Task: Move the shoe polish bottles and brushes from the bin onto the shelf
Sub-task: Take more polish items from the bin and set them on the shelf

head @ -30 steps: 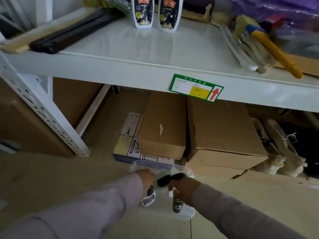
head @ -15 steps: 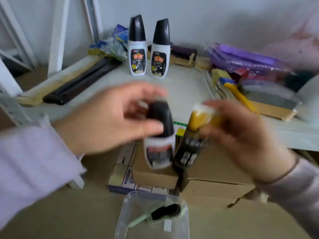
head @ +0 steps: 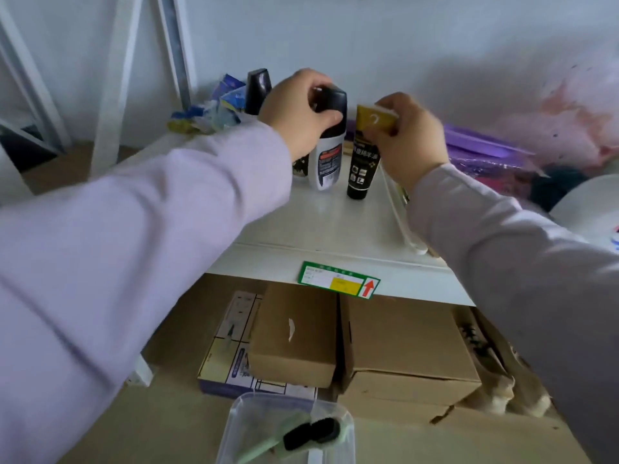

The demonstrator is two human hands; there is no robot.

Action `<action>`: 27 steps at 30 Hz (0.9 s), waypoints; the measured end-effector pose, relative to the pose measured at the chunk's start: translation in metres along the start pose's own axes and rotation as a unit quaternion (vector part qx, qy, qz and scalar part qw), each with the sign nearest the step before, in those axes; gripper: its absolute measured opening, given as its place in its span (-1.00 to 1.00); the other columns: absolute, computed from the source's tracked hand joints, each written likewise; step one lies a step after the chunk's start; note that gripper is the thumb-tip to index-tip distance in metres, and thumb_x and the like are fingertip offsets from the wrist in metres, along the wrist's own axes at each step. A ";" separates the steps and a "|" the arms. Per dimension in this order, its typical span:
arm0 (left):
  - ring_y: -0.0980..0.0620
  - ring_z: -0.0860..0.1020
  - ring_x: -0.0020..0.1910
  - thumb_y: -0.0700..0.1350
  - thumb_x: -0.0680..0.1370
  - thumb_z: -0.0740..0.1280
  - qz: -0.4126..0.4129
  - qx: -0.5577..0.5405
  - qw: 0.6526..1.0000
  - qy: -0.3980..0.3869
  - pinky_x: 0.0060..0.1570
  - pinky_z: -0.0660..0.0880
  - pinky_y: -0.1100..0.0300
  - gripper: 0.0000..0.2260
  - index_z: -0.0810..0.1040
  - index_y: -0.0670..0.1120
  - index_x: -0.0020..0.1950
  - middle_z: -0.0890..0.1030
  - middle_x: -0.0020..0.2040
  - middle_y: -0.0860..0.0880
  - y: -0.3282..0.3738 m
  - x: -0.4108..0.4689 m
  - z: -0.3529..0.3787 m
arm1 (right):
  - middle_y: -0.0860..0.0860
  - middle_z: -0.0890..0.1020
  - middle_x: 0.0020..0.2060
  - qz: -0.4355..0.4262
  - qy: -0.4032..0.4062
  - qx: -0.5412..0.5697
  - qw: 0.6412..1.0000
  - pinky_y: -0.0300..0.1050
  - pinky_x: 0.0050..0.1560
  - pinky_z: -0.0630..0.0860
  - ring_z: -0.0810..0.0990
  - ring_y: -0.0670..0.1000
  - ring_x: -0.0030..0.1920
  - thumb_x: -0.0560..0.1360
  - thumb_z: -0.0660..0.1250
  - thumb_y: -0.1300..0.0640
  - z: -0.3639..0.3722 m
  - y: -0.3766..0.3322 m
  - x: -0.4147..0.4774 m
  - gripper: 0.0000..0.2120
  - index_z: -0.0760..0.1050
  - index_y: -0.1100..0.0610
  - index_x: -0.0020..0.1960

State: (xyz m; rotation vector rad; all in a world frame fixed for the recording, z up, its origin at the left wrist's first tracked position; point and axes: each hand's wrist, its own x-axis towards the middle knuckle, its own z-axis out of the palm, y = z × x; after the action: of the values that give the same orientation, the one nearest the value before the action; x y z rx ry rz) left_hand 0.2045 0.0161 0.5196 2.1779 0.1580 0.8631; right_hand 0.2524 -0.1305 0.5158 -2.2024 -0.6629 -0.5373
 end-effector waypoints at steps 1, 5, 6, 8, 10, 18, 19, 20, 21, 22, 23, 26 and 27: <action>0.02 0.55 0.20 -0.09 0.44 0.41 -0.005 0.011 1.000 -0.001 0.29 0.45 0.10 -0.59 0.48 -0.05 0.27 0.59 0.24 -0.02 -0.002 0.002 0.004 | 0.14 0.66 0.04 0.001 -0.008 -0.002 1.000 -0.18 -0.11 0.41 0.59 0.13 0.02 0.48 0.28 0.17 0.002 0.003 0.002 -0.72 0.46 0.10 0.19; 0.00 0.53 0.23 -0.07 0.49 0.36 -0.001 0.035 0.999 -0.011 0.31 0.42 0.13 -0.54 0.37 0.00 0.37 0.54 0.30 -0.03 -0.005 0.009 0.011 | 0.13 0.64 0.03 0.003 -0.043 -0.020 0.999 -0.21 -0.08 0.37 0.58 0.13 0.04 0.47 0.27 0.21 0.002 0.009 0.011 -0.61 0.37 0.06 0.29; 0.00 0.52 0.25 -0.08 0.50 0.35 0.005 0.045 0.999 -0.017 0.32 0.41 0.14 -0.53 0.35 0.02 0.39 0.52 0.31 -0.04 -0.004 0.010 0.012 | 0.11 0.62 -0.02 0.004 -0.052 -0.025 0.998 -0.21 -0.09 0.37 0.57 0.11 0.00 0.46 0.28 0.23 0.002 0.010 0.012 -0.55 0.33 0.03 0.32; 0.00 0.48 0.29 -0.09 0.51 0.34 0.015 0.059 0.998 -0.029 0.34 0.38 0.15 -0.52 0.33 0.03 0.41 0.49 0.35 -0.04 -0.001 0.011 0.012 | 0.07 0.56 -0.11 0.002 -0.064 -0.022 0.998 -0.17 -0.10 0.42 0.54 0.08 -0.08 0.44 0.29 0.24 0.001 0.011 0.011 -0.45 0.25 -0.01 0.39; 0.00 0.46 0.32 -0.11 0.51 0.34 0.021 0.060 0.997 -0.041 0.36 0.37 0.13 -0.53 0.34 0.03 0.40 0.47 0.37 -0.04 0.002 0.013 0.012 | 0.10 0.58 -0.09 -0.003 -0.071 -0.011 0.997 -0.06 -0.04 0.52 0.57 0.10 -0.08 0.44 0.31 0.23 0.000 0.012 0.011 -0.40 0.20 -0.04 0.41; 0.01 0.47 0.30 -0.10 0.53 0.27 0.028 0.120 0.991 -0.045 0.33 0.39 0.13 -0.61 0.42 0.01 0.36 0.48 0.36 -0.02 0.005 0.014 0.002 | 0.08 0.45 0.31 -0.078 -0.006 -0.030 0.997 -0.28 0.18 0.29 0.42 0.06 0.30 0.42 0.33 0.21 -0.008 0.006 0.003 -0.41 0.27 -0.01 0.41; 0.02 0.49 0.28 -0.11 0.52 0.26 0.026 0.112 0.992 -0.042 0.31 0.41 0.13 -0.63 0.43 0.02 0.34 0.50 0.34 -0.02 0.005 0.011 0.001 | 0.07 0.45 0.32 -0.099 0.015 -0.028 0.995 -0.27 0.22 0.31 0.42 0.05 0.31 0.42 0.32 0.21 -0.011 0.004 -0.001 -0.44 0.31 0.01 0.39; 0.03 0.51 0.25 -0.12 0.52 0.26 0.024 0.094 0.995 -0.036 0.29 0.44 0.11 -0.64 0.45 0.02 0.32 0.51 0.32 -0.01 0.005 0.008 -0.001 | 0.06 0.47 0.30 -0.126 0.037 -0.027 0.991 -0.24 0.25 0.35 0.44 0.05 0.29 0.42 0.32 0.20 -0.013 0.001 -0.005 -0.48 0.36 0.04 0.36; 0.05 0.53 0.21 -0.15 0.52 0.24 0.026 0.072 0.997 -0.024 0.26 0.48 0.09 -0.66 0.48 0.01 0.29 0.54 0.28 -0.01 0.006 0.002 -0.003 | 0.07 0.49 0.27 -0.153 0.058 -0.027 0.986 -0.23 0.23 0.38 0.46 0.04 0.25 0.41 0.33 0.20 -0.015 -0.002 -0.011 -0.52 0.41 0.06 0.32; 0.06 0.56 0.16 -0.18 0.51 0.23 0.036 0.054 0.998 -0.007 0.20 0.52 0.10 -0.69 0.52 -0.01 0.24 0.57 0.23 -0.01 0.007 -0.006 -0.005 | 0.08 0.53 0.22 -0.181 0.076 -0.028 0.980 -0.23 0.18 0.41 0.50 0.03 0.20 0.40 0.33 0.20 -0.017 -0.004 -0.019 -0.58 0.46 0.10 0.26; 0.09 0.58 0.08 -0.21 0.50 0.22 0.055 0.043 0.998 0.011 0.14 0.55 0.15 -0.72 0.55 -0.03 0.17 0.61 0.15 0.00 0.008 -0.017 -0.007 | 0.11 0.56 0.14 -0.210 0.088 -0.027 0.973 -0.24 0.10 0.43 0.53 0.02 0.11 0.39 0.32 0.20 -0.018 -0.006 -0.030 -0.64 0.51 0.13 0.18; 0.27 0.50 -0.25 -0.22 0.46 0.27 0.145 0.031 0.989 0.005 -0.16 0.46 0.39 -0.84 0.60 -0.10 -0.02 0.57 -0.17 0.10 0.006 -0.068 -0.012 | 0.14 0.59 -0.13 -0.288 0.059 0.001 0.956 -0.30 -0.14 0.41 0.46 -0.08 -0.17 0.41 0.33 0.27 -0.018 -0.008 -0.078 -0.89 0.57 0.24 -0.07; 0.31 0.45 -0.30 -0.22 0.44 0.29 0.171 0.037 0.984 -0.018 -0.21 0.41 0.41 -0.87 0.60 -0.12 -0.06 0.52 -0.23 0.12 0.003 -0.088 -0.014 | 0.10 0.56 -0.19 -0.308 0.026 0.015 0.951 -0.32 -0.18 0.41 0.44 -0.09 -0.21 0.42 0.33 0.29 -0.016 -0.007 -0.097 -0.94 0.57 0.26 -0.13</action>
State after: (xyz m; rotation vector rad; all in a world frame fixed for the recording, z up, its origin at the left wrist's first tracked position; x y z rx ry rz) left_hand 0.1284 -0.0097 0.4809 2.3269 -0.2110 1.0181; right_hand 0.1704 -0.1666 0.4752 -1.9194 -1.3319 -0.8834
